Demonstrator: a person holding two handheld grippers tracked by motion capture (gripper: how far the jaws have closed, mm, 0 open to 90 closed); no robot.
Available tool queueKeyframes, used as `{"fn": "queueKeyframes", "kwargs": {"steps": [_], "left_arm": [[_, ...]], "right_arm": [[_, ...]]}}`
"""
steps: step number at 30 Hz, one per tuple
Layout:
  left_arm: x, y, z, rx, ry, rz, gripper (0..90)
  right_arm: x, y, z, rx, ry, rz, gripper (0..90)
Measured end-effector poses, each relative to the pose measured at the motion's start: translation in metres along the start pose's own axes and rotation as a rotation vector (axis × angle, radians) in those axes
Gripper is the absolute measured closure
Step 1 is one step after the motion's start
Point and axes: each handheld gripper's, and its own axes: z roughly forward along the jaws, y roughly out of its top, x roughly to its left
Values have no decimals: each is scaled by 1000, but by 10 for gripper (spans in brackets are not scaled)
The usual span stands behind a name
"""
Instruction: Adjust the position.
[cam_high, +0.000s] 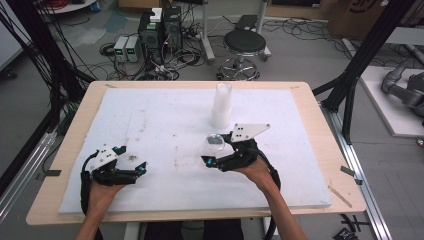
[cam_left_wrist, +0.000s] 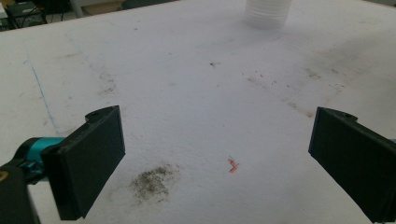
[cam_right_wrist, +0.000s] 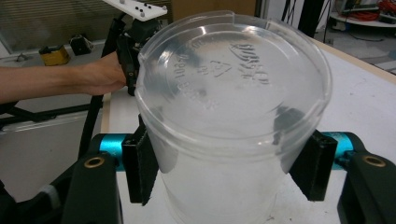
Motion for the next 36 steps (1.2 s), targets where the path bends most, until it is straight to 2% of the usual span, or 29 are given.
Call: {"fn": "queueKeyframes", "kwargs": {"steps": [8,14,17,21,22,27,32,36], "left_arm": [[0,0,0,1,-9,8,36],[3,3,-2,-21,-56,0,36],[2,13,-3,-43,-120,29,36],[0,30,-4,-67,-249,81,36],[-1,36,-4,-72,-293,92,36],[-4,56,-3,-78,-419,130,36],[-7,64,1,-78,-466,135,36],[-15,69,8,-84,-514,139,36]], "right_arm": [[-2,0,-1,-3,8,5,350],[-3,0,-2,-14,19,15,351],[-4,1,-3,-21,30,13,351],[-4,3,-4,-32,40,12,351],[-4,4,-5,-41,46,11,350],[-4,5,-6,-46,54,14,351],[-3,6,-4,-45,62,9,351],[-2,8,-4,-51,71,4,351]]}}
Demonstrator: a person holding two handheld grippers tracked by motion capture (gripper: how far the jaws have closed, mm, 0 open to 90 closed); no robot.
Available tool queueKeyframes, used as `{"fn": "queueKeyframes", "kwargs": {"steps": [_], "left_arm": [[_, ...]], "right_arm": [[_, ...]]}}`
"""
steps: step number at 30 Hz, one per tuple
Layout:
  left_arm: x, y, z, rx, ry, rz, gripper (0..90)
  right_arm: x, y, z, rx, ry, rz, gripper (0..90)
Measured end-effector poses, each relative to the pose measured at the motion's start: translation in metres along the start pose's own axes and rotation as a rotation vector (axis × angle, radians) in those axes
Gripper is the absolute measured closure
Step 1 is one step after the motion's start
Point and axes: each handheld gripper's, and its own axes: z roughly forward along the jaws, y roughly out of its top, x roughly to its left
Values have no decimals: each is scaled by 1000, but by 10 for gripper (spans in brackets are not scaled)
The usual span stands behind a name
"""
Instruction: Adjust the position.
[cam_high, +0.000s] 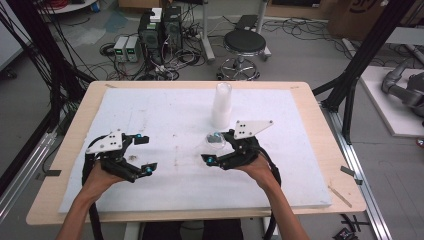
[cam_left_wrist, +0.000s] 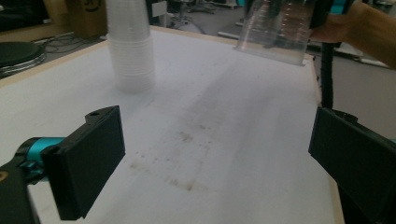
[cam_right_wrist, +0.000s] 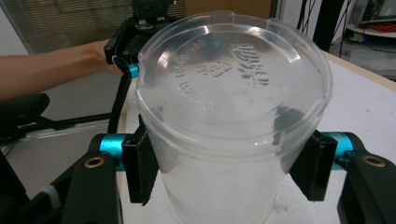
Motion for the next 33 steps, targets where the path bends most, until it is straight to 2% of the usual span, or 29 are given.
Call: {"fn": "queueKeyframes", "kwargs": {"steps": [2,3,6,7,12,18,21,33], "left_arm": [[-3,3,7,-1,-27,4,36],[-5,8,16,0,-57,13,36],[-8,13,25,0,-81,25,36],[-10,17,32,0,-104,35,36],[-14,27,45,11,-139,56,36],[-20,37,66,42,-203,78,36],[-22,39,73,42,-214,88,36],[-29,35,92,7,-240,78,36]], "right_arm": [[0,0,0,-2,1,1,351],[0,1,1,-5,3,-6,351],[1,1,2,-1,8,-4,351],[1,2,3,0,11,-8,351],[1,2,5,3,18,-7,351],[1,2,6,3,26,-11,351],[1,3,6,3,28,-12,351],[4,5,8,-23,54,-14,352]]}}
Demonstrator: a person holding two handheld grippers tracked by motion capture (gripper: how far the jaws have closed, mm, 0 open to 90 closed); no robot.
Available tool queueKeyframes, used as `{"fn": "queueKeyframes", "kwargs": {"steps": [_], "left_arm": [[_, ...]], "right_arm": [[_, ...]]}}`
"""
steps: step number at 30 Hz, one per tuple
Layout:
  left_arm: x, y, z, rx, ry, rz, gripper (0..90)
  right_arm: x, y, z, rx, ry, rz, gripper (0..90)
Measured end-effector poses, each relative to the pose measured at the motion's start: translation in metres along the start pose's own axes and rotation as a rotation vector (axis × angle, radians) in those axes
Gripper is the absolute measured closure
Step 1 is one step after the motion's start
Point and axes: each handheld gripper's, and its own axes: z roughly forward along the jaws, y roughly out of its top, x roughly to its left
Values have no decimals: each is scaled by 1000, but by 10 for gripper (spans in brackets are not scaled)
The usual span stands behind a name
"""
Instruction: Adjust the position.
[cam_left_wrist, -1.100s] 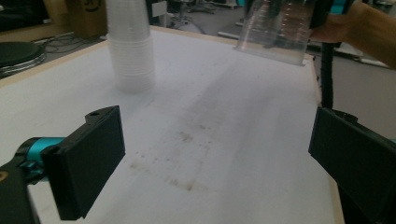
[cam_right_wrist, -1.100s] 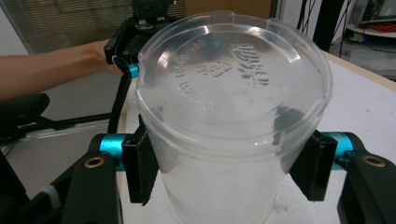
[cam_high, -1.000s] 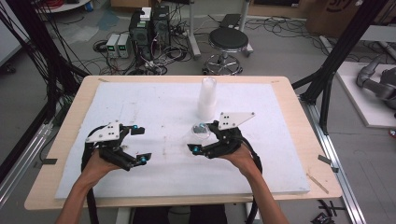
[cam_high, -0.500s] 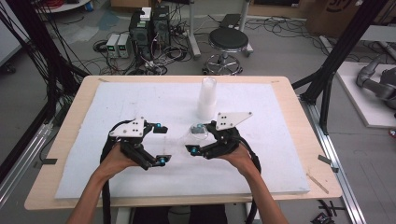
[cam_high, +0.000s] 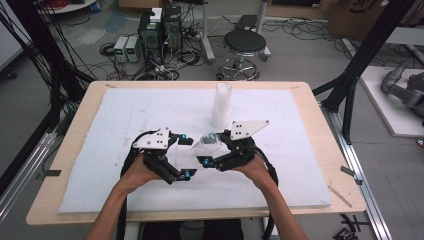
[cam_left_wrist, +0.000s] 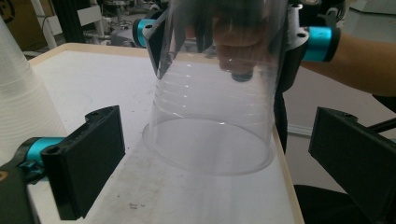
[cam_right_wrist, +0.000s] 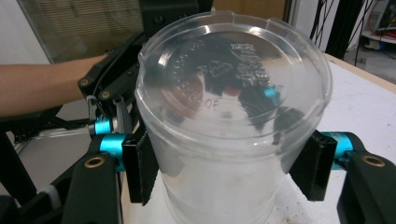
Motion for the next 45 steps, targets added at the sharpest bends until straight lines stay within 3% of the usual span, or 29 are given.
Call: {"fn": "queueKeyframes", "kwargs": {"steps": [14,24,27,45], "left_arm": [[-1,-2,12,-79,-37,-24,36],[-1,-2,13,-89,-45,-23,36],[-2,-1,12,-102,-53,-13,119],[-3,-8,10,-108,-30,-11,213]], "right_arm": [[1,0,1,-67,50,18,352],[0,-3,3,-100,72,31,352],[0,-3,3,-109,79,36,351],[-1,-5,5,-123,93,47,353]]}}
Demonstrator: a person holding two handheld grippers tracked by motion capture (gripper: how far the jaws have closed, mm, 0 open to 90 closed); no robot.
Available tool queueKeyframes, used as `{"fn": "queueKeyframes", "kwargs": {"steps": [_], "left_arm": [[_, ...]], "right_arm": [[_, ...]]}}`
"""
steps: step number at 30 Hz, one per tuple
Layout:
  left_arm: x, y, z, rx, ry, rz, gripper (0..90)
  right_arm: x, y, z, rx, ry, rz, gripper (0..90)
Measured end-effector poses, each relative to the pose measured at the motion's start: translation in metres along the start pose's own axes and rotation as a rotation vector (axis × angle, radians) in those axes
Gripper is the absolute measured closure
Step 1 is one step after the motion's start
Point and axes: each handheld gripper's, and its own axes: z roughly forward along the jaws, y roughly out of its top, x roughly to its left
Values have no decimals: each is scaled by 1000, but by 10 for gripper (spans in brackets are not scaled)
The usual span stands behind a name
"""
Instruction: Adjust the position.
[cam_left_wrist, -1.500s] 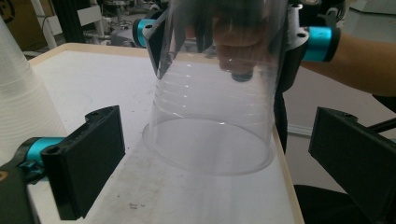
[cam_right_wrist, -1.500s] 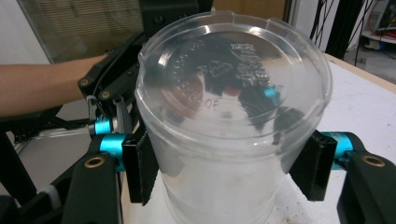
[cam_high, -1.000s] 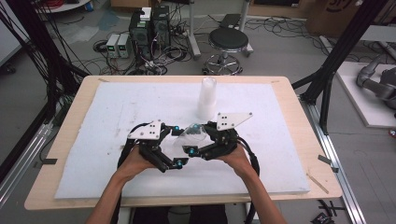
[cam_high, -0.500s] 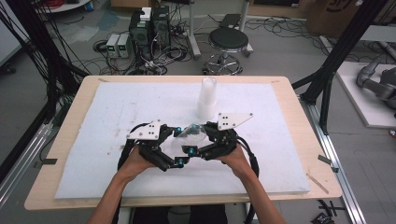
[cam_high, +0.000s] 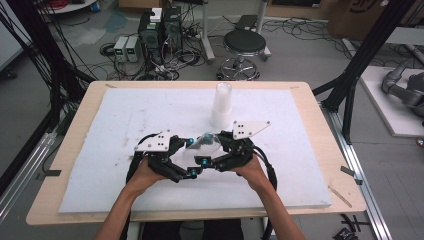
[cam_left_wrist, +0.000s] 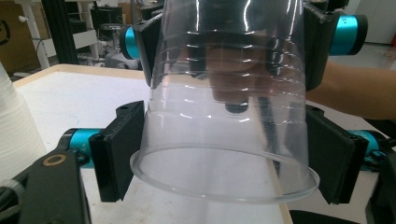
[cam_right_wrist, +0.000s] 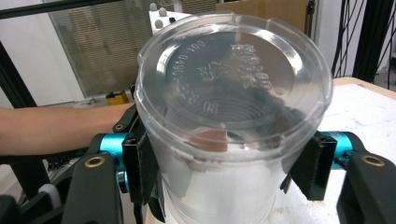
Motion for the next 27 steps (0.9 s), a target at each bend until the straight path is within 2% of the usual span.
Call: {"fn": "queueKeyframes", "kwargs": {"steps": [9,11,17,25,27], "left_arm": [[0,0,0,4,3,5,235],[0,0,-1,5,3,13,239],[0,0,-1,6,6,8,243],[1,0,-5,8,19,12,246],[1,1,-8,21,26,16,247]], "right_arm": [[0,0,0,6,0,-7,339],[0,0,0,14,-9,-7,275],[0,-1,1,31,-23,-7,177],[0,-1,0,34,-29,-5,164],[1,-1,-3,49,-33,1,162]]}}
